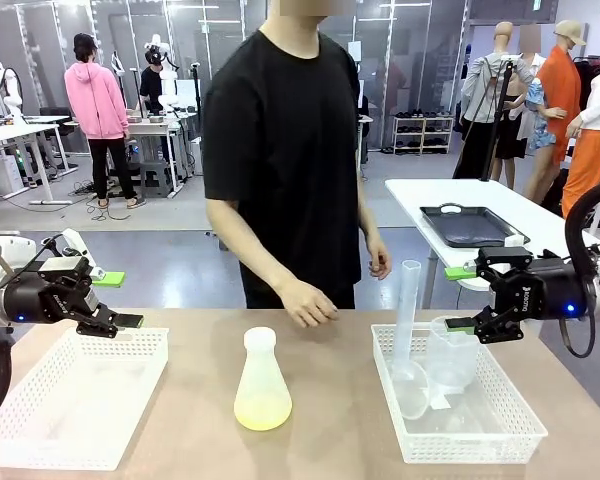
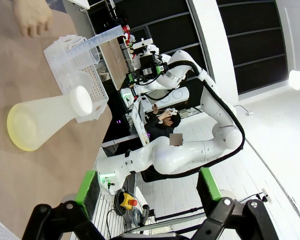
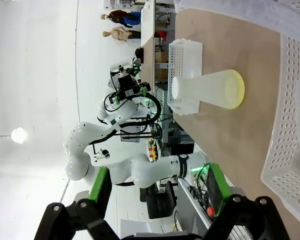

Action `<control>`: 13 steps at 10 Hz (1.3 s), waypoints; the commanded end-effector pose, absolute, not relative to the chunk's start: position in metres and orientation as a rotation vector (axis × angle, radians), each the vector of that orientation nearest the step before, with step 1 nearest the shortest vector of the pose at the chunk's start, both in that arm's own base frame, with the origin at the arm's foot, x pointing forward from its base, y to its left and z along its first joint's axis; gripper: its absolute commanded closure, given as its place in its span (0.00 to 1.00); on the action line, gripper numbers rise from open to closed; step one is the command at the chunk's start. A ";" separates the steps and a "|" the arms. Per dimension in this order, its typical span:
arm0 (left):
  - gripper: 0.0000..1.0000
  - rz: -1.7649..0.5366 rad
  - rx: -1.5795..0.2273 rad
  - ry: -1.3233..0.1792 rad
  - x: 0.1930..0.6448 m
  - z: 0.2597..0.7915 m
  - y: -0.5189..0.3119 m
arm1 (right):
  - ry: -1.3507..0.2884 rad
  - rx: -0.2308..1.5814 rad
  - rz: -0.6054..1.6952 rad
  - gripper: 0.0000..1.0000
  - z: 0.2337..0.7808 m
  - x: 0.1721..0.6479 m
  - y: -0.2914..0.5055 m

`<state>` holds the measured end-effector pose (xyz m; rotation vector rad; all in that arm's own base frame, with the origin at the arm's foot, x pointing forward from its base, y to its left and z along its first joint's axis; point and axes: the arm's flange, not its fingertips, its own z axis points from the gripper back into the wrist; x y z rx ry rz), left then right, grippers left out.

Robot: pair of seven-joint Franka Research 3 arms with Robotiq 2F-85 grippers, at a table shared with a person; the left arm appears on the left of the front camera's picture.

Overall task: Prepare the solutions needed for the experiment.
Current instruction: When the human places the Big flask in the center of the table, pick up the Big flask and place it in the left Organizing basket.

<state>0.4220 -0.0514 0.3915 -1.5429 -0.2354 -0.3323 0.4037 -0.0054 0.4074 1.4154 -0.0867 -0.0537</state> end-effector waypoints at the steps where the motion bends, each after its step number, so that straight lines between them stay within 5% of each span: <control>1: 0.00 -0.332 -1.543 -0.235 0.422 0.392 -0.051 | -0.093 1.420 -0.039 0.04 0.407 0.403 -0.006; 9: 0.00 -1.051 -1.068 -0.884 0.399 0.428 -0.067 | -0.093 1.420 -0.039 0.04 0.407 0.403 -0.006; 12: 0.00 -1.140 -0.923 -0.929 0.384 0.431 -0.068 | -0.093 1.420 -0.039 0.04 0.407 0.403 -0.006; 13: 0.00 -1.119 -1.042 -0.888 0.399 0.432 -0.061 | -0.093 1.420 -0.039 0.04 0.407 0.403 -0.006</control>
